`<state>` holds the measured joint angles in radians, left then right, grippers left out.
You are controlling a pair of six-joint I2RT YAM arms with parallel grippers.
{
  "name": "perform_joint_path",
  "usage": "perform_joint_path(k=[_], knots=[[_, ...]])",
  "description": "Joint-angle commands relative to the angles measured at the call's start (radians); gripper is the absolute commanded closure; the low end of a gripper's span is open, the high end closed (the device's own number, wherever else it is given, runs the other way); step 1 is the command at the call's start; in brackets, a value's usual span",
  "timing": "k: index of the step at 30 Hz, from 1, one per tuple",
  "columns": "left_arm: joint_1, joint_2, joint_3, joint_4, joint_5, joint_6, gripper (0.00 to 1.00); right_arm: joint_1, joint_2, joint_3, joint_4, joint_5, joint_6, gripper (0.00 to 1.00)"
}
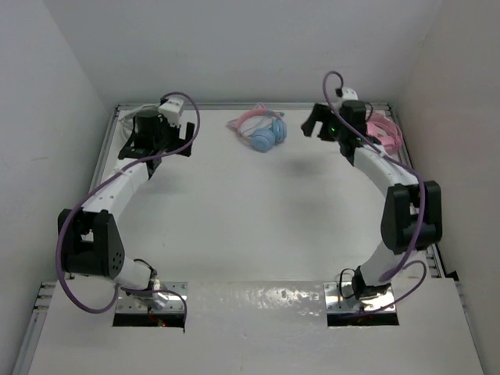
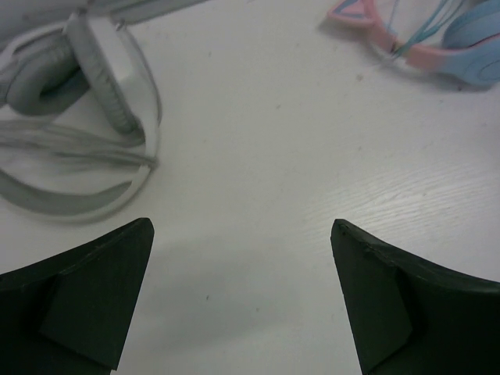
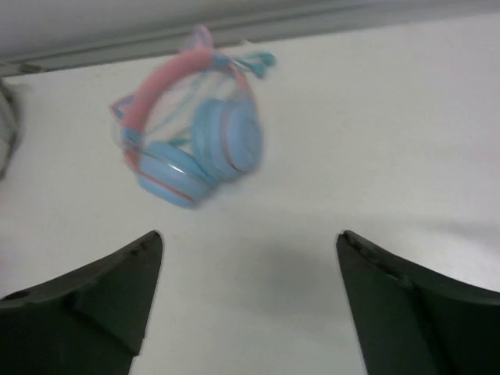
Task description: Wrap the headphones
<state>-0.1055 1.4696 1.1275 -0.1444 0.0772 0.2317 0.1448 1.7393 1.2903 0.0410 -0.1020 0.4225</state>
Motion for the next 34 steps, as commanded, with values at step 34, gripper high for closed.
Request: perform_joint_path(k=[34], knots=[[0.221,0.021,-0.555,0.46,0.088,-0.015,0.05,-0.194,-0.372,-0.878,0.237,0.163,0.22,0.01]])
